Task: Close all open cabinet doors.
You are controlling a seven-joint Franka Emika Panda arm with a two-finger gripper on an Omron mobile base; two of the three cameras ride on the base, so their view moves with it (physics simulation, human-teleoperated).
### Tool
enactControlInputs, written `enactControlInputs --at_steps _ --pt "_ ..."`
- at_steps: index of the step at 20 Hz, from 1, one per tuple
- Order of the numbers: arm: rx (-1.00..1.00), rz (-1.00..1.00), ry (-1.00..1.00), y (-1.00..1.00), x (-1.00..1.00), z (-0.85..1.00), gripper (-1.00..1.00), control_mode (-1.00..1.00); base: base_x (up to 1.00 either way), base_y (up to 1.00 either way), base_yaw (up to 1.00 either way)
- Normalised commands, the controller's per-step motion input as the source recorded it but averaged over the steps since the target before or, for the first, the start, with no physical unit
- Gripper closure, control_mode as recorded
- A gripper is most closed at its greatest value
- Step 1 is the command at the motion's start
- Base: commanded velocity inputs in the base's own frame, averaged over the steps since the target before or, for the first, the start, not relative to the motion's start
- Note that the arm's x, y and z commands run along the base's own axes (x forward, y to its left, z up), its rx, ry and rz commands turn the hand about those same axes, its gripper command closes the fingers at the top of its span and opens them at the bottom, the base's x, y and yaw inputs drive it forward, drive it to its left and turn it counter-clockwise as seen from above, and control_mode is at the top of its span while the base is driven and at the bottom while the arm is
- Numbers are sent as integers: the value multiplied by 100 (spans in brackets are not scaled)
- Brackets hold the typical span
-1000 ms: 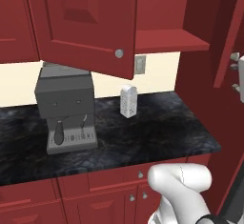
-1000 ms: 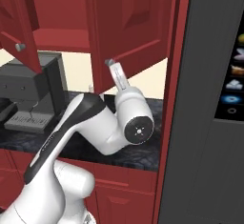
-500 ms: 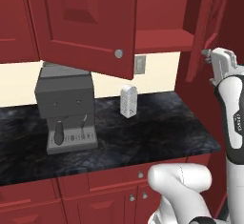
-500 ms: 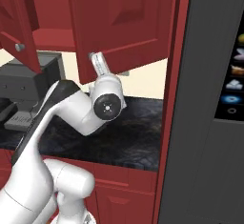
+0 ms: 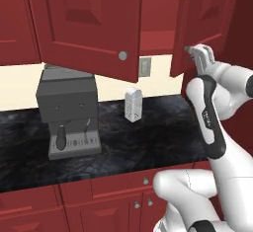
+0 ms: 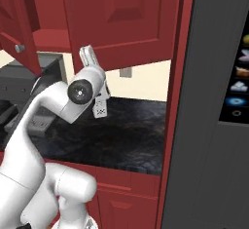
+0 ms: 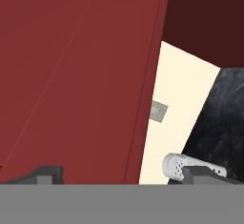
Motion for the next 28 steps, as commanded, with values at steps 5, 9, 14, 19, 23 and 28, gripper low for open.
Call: enactControlInputs --at_steps 5,9,14,19,23,28 --pt "3 -4 13 23 50 29 -100 -100 0 0 0" --pt "7 -2 20 4 54 37 -100 -100 0 0 0" --pt "6 0 20 0 54 29 -100 -100 0 0 0" --pt "2 -1 13 1 53 1 -100 -100 0 0 0" --pt "0 0 5 0 61 -4 -100 -100 0 0 0" --pt "0 0 0 0 78 -17 -100 -100 0 0 0"
